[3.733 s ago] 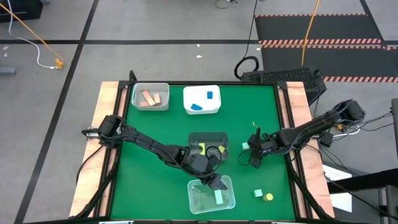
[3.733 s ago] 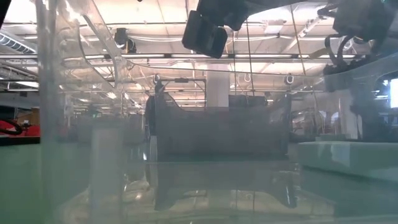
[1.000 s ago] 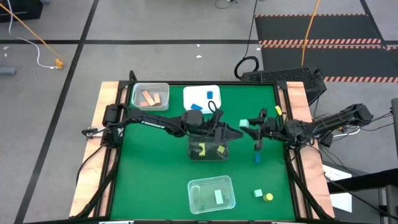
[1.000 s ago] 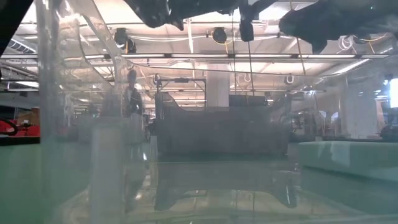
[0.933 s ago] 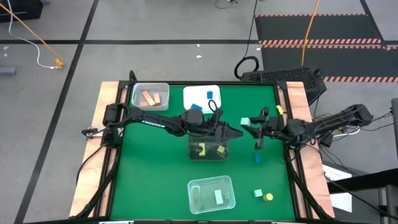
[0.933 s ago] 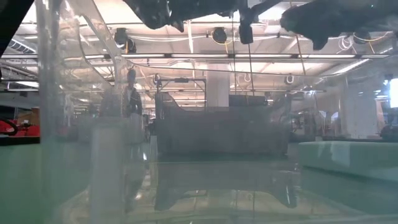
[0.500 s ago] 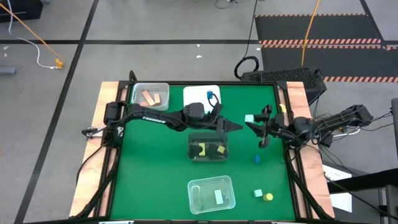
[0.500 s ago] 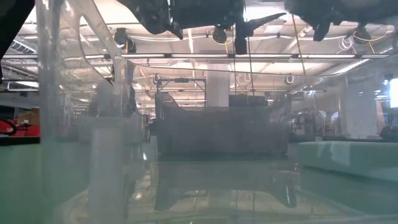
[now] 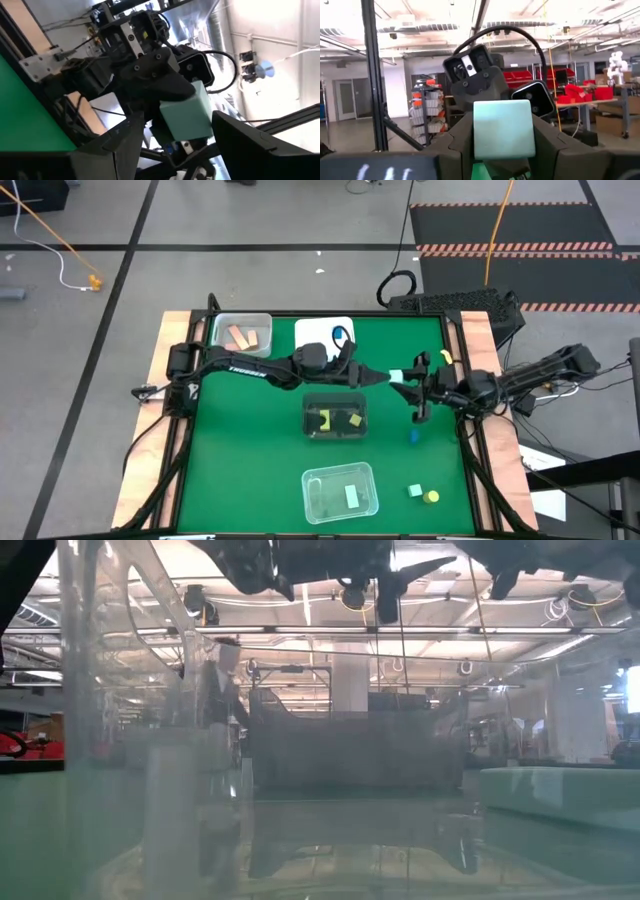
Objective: Sort & place blocks by color
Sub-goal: Put the top light blue block into the transparent bin
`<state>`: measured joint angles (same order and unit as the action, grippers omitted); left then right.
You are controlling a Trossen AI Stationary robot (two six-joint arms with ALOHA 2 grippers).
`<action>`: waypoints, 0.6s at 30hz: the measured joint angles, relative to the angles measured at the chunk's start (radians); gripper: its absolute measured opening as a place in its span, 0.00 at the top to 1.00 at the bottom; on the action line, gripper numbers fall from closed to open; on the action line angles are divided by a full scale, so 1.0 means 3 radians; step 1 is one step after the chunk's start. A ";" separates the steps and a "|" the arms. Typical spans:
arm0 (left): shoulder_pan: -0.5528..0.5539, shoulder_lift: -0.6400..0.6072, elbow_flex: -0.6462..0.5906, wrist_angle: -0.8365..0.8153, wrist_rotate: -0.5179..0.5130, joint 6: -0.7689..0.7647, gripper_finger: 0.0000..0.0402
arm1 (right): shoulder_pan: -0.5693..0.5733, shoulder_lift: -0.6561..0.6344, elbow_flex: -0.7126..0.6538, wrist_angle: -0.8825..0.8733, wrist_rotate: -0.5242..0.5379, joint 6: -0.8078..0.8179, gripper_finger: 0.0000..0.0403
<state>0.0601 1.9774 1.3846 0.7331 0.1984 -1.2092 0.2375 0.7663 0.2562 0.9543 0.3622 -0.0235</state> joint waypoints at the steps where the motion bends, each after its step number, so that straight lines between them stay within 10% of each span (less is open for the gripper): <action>1: -0.0002 0.0000 0.0000 0.0007 0.0000 -0.0029 0.42 | 0.0000 0.0057 0.0000 0.0086 -0.0006 -0.0024 0.71; 18: -0.0086 -0.0002 0.0000 0.0135 -0.0107 -0.0202 0.42 | -0.0005 0.0680 0.0296 0.0285 -0.0076 -0.0434 0.71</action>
<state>0.0342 1.9769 1.3846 0.7734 0.1663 -1.2697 0.2359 0.9703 0.3449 1.0397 0.3395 -0.1536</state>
